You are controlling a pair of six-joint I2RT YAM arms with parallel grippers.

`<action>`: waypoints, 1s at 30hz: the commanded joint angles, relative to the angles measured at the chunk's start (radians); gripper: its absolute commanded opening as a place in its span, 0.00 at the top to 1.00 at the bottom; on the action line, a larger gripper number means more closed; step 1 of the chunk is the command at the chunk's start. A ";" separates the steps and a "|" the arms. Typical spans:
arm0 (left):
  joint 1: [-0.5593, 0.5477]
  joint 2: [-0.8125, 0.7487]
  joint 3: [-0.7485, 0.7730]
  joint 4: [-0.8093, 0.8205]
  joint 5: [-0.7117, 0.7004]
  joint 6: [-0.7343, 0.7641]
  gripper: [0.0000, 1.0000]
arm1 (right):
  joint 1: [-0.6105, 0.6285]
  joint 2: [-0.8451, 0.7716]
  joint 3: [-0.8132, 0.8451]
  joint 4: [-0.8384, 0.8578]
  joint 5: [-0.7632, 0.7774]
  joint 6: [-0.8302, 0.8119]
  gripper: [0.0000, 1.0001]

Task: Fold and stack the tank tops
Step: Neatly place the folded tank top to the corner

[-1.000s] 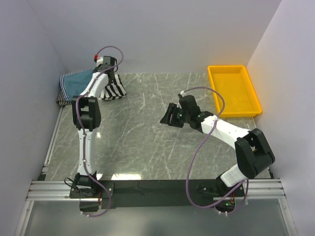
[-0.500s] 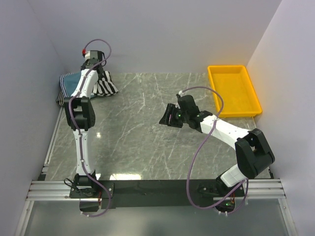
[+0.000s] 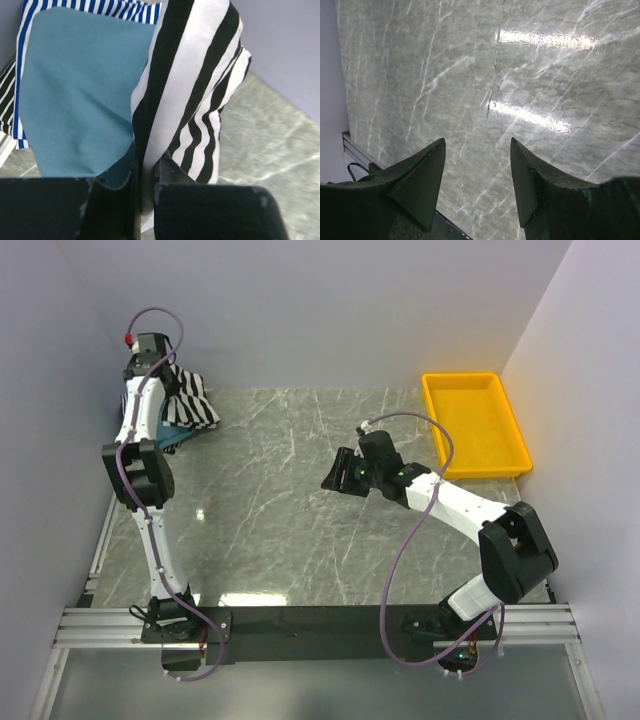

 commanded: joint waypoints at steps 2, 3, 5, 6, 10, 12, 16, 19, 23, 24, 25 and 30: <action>0.044 -0.104 0.037 0.035 0.122 -0.048 1.00 | 0.017 -0.031 0.047 -0.012 0.029 -0.010 0.38; 0.058 -0.104 0.037 0.035 0.141 -0.057 1.00 | 0.017 -0.030 0.048 -0.010 0.032 -0.010 0.39; 0.073 -0.104 0.034 0.029 0.173 -0.066 1.00 | 0.022 -0.028 0.050 -0.013 0.035 -0.010 0.38; 0.084 -0.107 0.029 0.034 0.182 -0.072 1.00 | 0.023 -0.027 0.053 -0.015 0.035 -0.010 0.38; 0.106 -0.125 -0.001 0.055 0.240 -0.092 1.00 | 0.026 -0.024 0.064 -0.024 0.044 -0.015 0.38; 0.107 -0.141 -0.021 0.091 0.288 -0.101 1.00 | 0.028 -0.025 0.068 -0.027 0.050 -0.015 0.38; 0.106 -0.133 0.028 0.097 0.359 -0.114 1.00 | 0.029 -0.036 0.067 -0.030 0.055 -0.013 0.38; 0.106 -0.130 0.048 0.106 0.392 -0.118 1.00 | 0.029 -0.047 0.064 -0.033 0.064 -0.012 0.38; 0.106 -0.150 0.016 0.146 0.446 -0.129 1.00 | 0.029 -0.051 0.070 -0.041 0.072 -0.015 0.38; 0.106 -0.150 0.012 0.157 0.464 -0.131 1.00 | 0.029 -0.053 0.070 -0.042 0.072 -0.013 0.38; 0.104 -0.149 0.015 0.158 0.474 -0.132 1.00 | 0.031 -0.054 0.068 -0.041 0.073 -0.013 0.38; 0.109 -0.171 -0.014 0.177 0.461 -0.137 1.00 | 0.031 -0.062 0.062 -0.042 0.081 -0.010 0.38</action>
